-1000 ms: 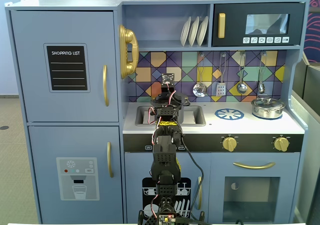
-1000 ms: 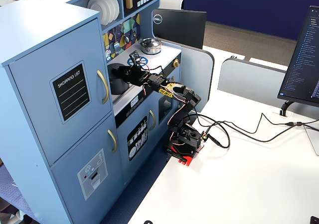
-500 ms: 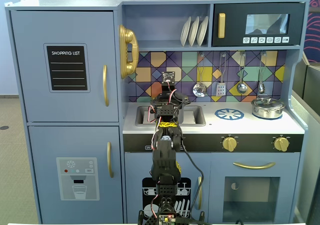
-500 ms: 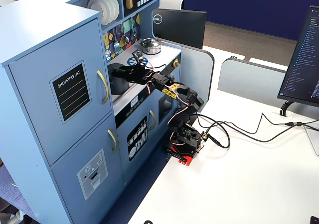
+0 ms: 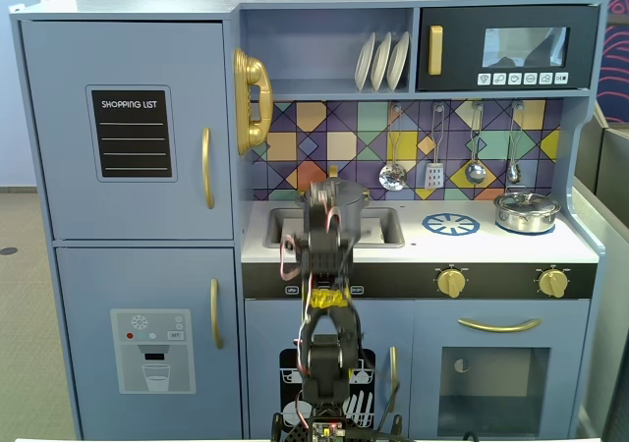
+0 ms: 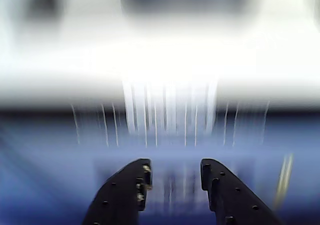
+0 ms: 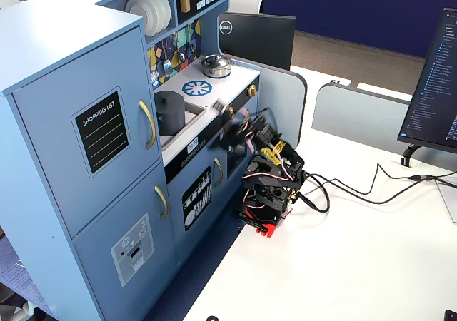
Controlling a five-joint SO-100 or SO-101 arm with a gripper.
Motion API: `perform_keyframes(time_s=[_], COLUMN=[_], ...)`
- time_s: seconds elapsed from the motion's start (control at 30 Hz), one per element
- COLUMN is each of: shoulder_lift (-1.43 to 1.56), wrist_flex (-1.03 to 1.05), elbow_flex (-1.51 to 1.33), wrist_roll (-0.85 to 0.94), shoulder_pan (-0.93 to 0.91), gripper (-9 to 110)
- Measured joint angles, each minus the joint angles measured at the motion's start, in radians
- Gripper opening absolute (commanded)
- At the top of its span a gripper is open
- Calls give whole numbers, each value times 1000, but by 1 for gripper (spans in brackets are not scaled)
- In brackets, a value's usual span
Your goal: Pick up the lid from the counter and put it on the gray recipient
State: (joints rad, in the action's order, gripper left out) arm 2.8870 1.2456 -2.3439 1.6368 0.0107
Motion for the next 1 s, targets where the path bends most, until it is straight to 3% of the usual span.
perform_keyframes(time_s=[0.17, 0.3, 0.53, 1.0], shoulder_lift=[109, 250, 293, 299], wrist_flex=[-169, -152, 117, 120], elbow_flex=[-431, -621, -657, -638], wrist_roll=[-29, -34, -38, -87], shoulder_pan=[-5, 8, 6, -43], gripper=[0, 0, 3, 5])
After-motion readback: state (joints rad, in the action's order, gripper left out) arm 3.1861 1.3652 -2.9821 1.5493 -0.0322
